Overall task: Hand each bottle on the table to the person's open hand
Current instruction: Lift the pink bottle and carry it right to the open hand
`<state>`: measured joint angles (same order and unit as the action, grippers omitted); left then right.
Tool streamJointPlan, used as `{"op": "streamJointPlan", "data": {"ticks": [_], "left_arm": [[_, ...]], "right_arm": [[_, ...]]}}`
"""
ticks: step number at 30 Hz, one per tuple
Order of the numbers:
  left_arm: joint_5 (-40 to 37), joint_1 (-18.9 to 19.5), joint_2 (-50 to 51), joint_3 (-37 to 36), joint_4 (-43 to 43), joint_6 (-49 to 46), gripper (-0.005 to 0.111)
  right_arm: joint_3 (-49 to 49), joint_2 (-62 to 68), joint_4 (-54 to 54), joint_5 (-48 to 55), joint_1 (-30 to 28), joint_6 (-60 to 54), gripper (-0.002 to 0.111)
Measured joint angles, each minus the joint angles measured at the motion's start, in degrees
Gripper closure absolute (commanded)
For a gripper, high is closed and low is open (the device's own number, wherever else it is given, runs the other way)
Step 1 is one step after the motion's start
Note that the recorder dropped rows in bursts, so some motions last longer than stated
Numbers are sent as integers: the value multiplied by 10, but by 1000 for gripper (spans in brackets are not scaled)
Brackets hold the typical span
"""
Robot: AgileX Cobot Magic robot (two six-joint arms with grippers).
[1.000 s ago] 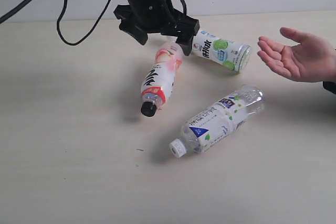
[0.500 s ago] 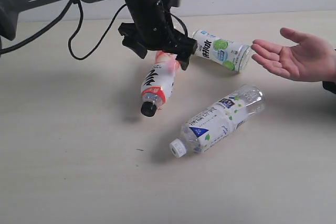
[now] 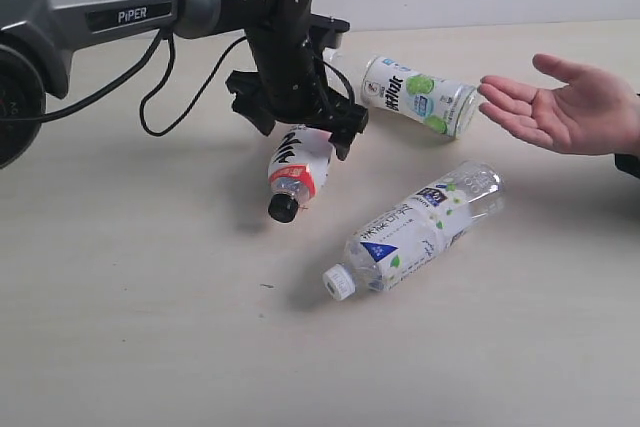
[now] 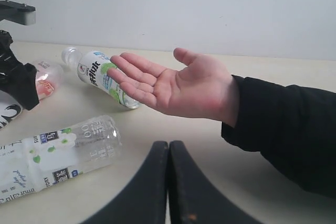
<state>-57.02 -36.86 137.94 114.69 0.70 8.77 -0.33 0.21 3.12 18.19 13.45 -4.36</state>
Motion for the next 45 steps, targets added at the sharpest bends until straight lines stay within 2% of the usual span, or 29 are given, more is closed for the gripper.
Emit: {"op": "streamJointPlan", "data": {"ticks": [1,4,5,6,7,9,10,18,26,31,34,39,45], "left_arm": [[0,0,0,0,0,0,6],[-10,0,0,0,0,0,28],[-15,0,0,0,0,0,49],[-23,0,0,0,0,0,59],[-26,0,0,0,0,0,77],[-31,0,0,0,1,0,94],[-31,0,0,0,2,0,107],[-46,3,-11,0,2,2,107],[-50,6,-90,0,-10,13,107],[-50,-11,-140,0,-26,30,107],[-31,-30,-164,0,-69,34,107],[36,-67,-174,0,-196,19,107],[128,-88,-173,0,-343,-27,107]], "right_arm": [[0,0,0,0,0,0,108],[0,0,0,0,0,0,108],[0,0,0,0,0,0,108],[0,0,0,0,0,0,108],[0,0,0,0,0,0,108],[0,0,0,0,0,0,108],[0,0,0,0,0,0,108],[0,0,0,0,0,0,108],[0,0,0,0,0,0,108],[0,0,0,0,0,0,108],[0,0,0,0,0,0,108],[0,0,0,0,0,0,108],[0,0,0,0,0,0,108]]}}
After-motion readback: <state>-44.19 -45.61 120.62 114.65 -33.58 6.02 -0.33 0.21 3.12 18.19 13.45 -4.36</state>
